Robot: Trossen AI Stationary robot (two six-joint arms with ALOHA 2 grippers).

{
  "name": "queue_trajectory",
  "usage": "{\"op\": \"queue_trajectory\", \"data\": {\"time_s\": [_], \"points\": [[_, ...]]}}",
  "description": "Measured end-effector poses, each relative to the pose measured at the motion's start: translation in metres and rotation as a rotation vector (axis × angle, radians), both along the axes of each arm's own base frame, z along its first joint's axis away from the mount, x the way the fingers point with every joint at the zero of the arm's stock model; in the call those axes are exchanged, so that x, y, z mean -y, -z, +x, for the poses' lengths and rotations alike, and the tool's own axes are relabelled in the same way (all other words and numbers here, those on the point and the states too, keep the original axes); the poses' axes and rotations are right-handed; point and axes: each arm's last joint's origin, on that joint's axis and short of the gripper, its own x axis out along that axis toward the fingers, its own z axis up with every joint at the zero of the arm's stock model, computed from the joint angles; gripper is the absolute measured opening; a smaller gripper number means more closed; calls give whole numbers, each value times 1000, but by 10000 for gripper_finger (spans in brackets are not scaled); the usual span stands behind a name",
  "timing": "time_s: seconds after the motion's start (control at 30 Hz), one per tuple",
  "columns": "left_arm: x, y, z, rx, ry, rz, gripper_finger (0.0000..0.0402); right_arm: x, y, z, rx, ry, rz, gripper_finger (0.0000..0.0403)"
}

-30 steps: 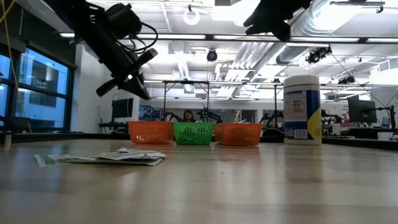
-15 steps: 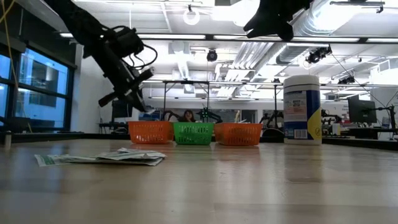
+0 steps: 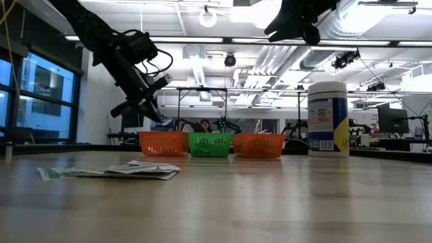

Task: Pick & Place First Aid Supplies
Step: Put the ointment pack into the left orange bin, then put the bandage pack into the right orange bin

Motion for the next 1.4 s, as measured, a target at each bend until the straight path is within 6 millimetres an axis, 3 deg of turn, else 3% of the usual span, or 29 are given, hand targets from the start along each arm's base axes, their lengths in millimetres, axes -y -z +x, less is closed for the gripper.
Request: {"op": "queue_trajectory", "data": {"time_s": [0.33,0.7,0.83,1.07,1.4], "points": [[1,0,0,-7,24,-1,19,-1,0,0,2,-19,11,119],[1,-1,-1,-12,17,2,130,-3,1,1,4,-94,50,119],[4,-17,2,-28,82,8,155,-4,2,0,-9,-114,61,119],[38,-45,12,-81,236,56,158,-5,3,0,-19,-159,70,119],[117,-44,22,-176,374,-40,159,-10,4,0,-30,-293,101,119]]}}
